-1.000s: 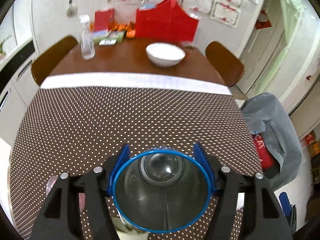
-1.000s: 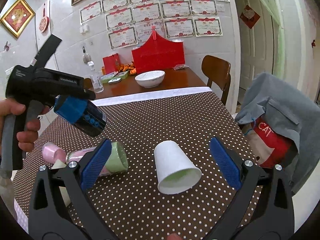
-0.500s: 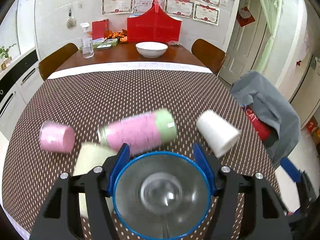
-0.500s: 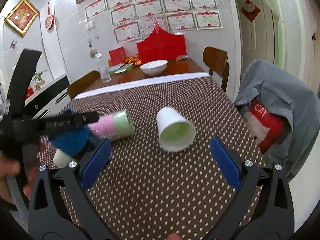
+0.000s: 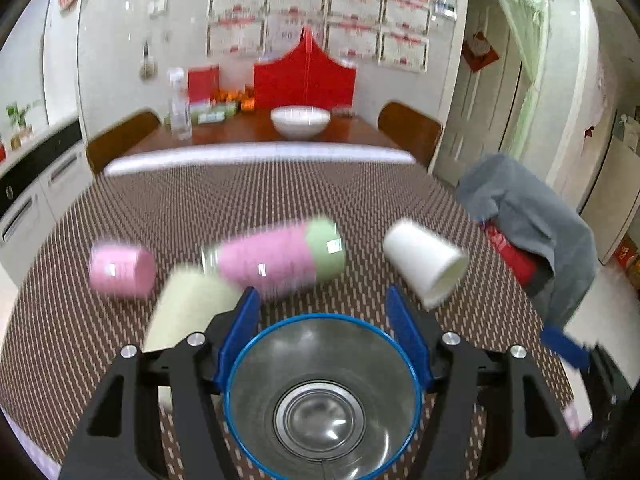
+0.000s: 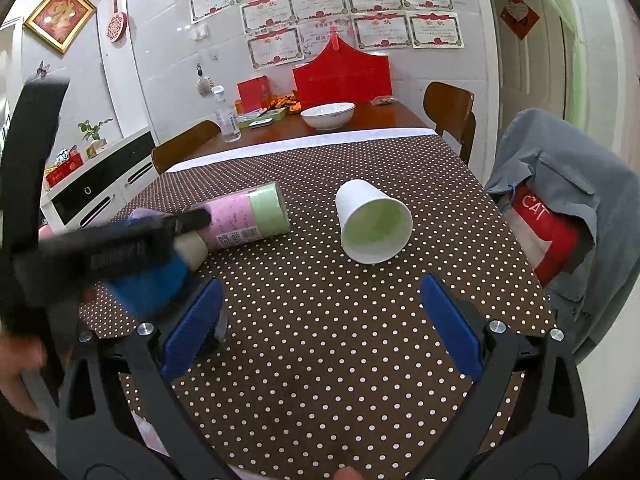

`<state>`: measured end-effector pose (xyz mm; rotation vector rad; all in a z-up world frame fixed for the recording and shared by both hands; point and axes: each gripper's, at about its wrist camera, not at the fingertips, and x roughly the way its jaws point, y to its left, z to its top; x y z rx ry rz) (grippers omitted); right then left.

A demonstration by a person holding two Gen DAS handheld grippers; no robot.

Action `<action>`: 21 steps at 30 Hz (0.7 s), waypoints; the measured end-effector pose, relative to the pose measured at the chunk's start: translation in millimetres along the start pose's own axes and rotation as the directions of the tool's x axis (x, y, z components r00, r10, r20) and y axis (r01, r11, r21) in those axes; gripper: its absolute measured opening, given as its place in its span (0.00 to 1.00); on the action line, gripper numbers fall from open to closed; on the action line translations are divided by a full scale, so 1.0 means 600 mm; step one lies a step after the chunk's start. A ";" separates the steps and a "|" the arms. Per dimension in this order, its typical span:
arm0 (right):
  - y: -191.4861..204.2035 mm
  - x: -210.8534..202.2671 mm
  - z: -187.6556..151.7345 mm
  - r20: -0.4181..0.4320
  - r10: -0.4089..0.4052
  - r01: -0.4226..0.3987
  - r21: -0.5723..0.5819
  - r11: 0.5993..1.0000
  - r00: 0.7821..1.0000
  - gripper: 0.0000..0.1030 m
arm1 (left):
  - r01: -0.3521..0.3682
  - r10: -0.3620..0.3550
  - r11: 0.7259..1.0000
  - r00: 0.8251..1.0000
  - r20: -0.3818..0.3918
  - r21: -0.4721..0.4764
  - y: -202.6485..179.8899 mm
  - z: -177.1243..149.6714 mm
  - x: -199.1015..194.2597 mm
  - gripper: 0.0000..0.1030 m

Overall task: Flip cup upside down
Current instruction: 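Lift the can with the left tool and tilt it over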

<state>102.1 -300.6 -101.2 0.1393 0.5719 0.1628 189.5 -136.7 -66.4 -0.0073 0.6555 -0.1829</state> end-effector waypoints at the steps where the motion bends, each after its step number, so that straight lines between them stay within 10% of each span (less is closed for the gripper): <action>1: -0.001 0.003 0.001 -0.002 0.003 -0.003 0.003 1.000 1.000 0.94 | -0.006 0.006 1.000 1.000 0.016 0.006 -0.002 0.009 0.003 0.63; 21: 0.008 0.047 0.005 -0.004 0.005 -0.005 -0.026 1.000 1.000 0.94 | -0.019 0.016 0.999 0.998 0.067 0.036 0.002 -0.028 0.042 0.63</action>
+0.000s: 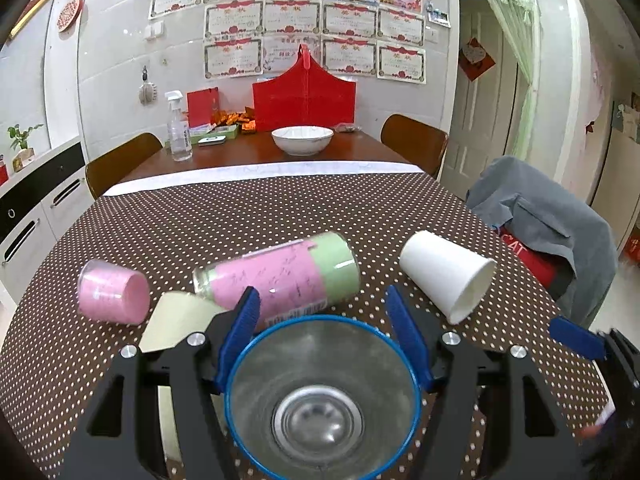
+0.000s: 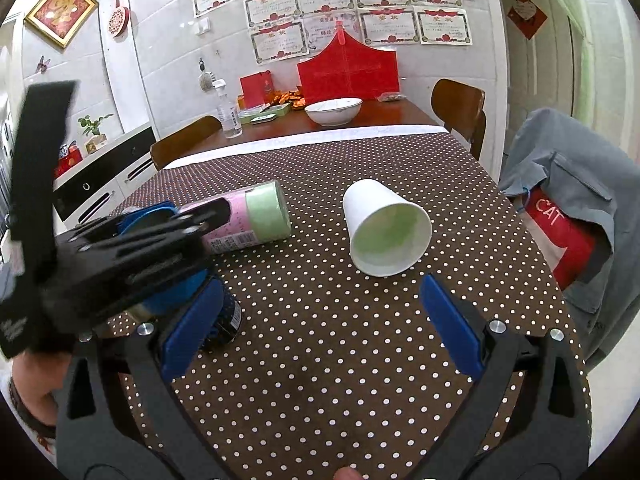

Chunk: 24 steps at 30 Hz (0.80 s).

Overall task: Flip cup upside down
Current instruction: 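Lift the can with the left tool and tilt it over, then close the right tool on the can while the left tool opens and releases it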

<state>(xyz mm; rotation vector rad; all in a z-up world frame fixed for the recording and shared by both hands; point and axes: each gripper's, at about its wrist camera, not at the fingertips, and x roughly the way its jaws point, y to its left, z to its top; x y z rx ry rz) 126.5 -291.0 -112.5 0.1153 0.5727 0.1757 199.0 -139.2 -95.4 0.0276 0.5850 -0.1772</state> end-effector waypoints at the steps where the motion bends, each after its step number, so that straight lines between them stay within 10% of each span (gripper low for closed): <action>1: 0.002 -0.003 -0.002 0.001 -0.001 0.001 -0.006 1.000 1.000 0.94 | 0.002 -0.002 1.000 1.000 0.003 -0.003 0.001 -0.004 -0.006 0.63; 24: 0.022 -0.069 -0.079 -0.029 -0.056 0.054 -0.058 0.997 0.998 0.94 | 0.100 -0.106 0.987 0.993 -0.043 -0.127 0.028 -0.155 -0.103 0.63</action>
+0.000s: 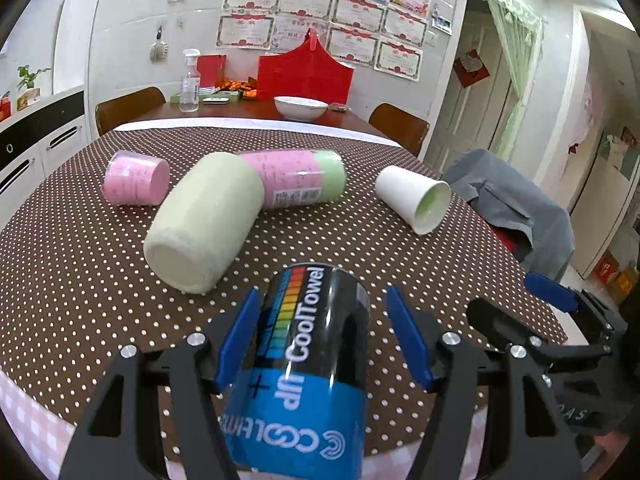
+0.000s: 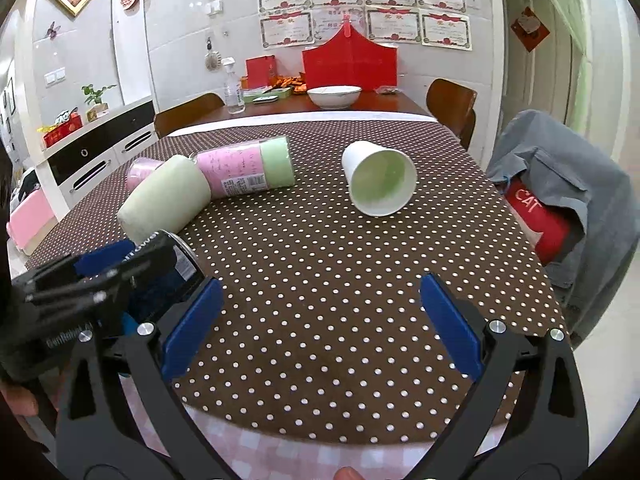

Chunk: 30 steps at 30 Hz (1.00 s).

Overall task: Flip cup upside down
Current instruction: 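Close the right tool on the can while the left tool opens and releases it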

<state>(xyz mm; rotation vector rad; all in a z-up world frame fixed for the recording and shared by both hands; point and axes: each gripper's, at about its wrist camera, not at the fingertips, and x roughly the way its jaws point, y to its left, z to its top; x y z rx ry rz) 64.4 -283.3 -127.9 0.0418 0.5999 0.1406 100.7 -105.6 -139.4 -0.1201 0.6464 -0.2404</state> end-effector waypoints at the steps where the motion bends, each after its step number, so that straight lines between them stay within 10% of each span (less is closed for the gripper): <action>1: 0.000 -0.003 0.001 0.001 0.003 -0.003 0.008 1.000 1.000 0.94 | 0.013 -0.013 1.000 1.000 -0.002 -0.009 0.002 0.000 -0.003 0.63; 10: 0.021 -0.026 0.022 -0.019 0.033 -0.032 0.055 0.998 0.999 0.94 | 0.078 -0.078 0.997 0.997 -0.005 -0.005 0.022 0.017 -0.042 0.63; 19: 0.116 -0.001 0.047 -0.113 0.088 -0.082 0.063 0.995 0.990 0.94 | -0.054 0.056 0.998 0.998 -0.037 0.041 0.096 0.039 -0.083 0.64; 30: 0.167 0.098 0.045 -0.367 0.187 -0.088 0.270 0.959 0.911 0.94 | -0.123 0.131 0.984 0.990 -0.053 0.132 0.182 0.047 -0.084 0.65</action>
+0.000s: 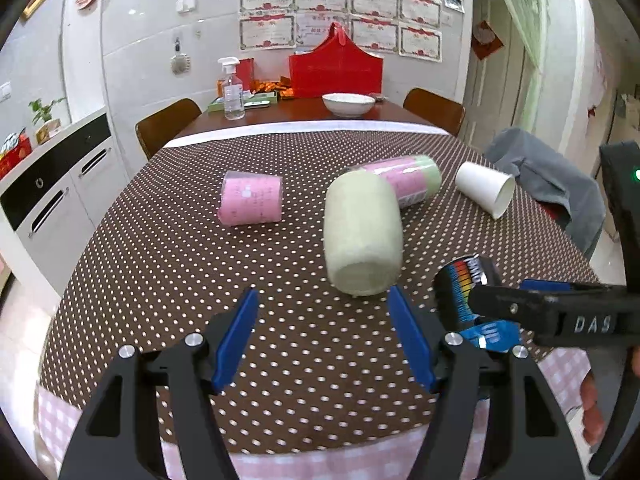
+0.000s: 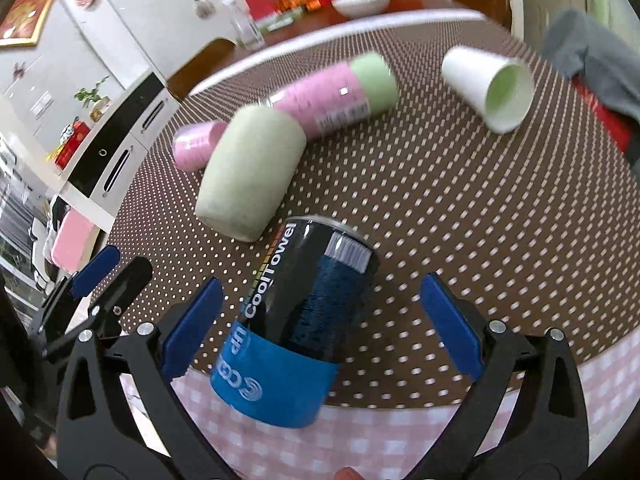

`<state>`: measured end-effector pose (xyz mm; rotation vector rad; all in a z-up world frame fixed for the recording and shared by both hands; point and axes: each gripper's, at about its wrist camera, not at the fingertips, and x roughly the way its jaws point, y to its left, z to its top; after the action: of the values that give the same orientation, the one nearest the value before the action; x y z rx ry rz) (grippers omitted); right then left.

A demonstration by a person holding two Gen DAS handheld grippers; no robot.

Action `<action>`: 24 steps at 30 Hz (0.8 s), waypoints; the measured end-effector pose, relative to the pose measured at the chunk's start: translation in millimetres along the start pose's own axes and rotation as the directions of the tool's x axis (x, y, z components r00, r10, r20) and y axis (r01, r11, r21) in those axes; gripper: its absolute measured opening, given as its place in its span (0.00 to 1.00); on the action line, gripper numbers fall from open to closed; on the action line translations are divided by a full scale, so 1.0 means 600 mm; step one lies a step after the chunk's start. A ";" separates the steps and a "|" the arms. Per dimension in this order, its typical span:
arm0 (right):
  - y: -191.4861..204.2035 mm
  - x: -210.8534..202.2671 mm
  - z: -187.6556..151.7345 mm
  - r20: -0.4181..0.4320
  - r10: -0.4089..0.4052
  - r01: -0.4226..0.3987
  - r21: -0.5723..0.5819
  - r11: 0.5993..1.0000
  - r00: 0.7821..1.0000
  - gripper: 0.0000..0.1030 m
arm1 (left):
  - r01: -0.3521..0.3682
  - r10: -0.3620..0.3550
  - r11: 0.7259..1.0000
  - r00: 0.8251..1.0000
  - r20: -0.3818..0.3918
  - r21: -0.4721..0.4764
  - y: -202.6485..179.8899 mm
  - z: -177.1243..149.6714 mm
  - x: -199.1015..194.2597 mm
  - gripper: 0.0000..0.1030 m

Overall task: Flip cup upside down
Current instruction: 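Close the right tool on the can while the left tool opens and releases it, then rotate the can in the right tool so its metal lid faces up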

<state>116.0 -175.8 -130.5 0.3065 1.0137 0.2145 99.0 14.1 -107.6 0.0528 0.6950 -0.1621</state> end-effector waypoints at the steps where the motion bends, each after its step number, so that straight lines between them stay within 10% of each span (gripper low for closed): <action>1: 0.001 0.004 0.002 -0.015 0.001 0.000 0.008 1.000 1.000 0.94 | 0.000 0.000 1.000 1.000 -0.003 0.005 0.004 0.000 0.004 0.65; 24: 0.008 0.077 0.043 -0.233 0.044 -0.026 0.083 0.996 0.972 0.70 | 0.089 -0.090 0.996 0.994 -0.067 -0.019 0.035 -0.003 0.077 0.65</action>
<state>161.7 -160.8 -152.8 0.3780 1.2535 0.2468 136.4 28.9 -138.4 0.0118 0.7666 -0.2419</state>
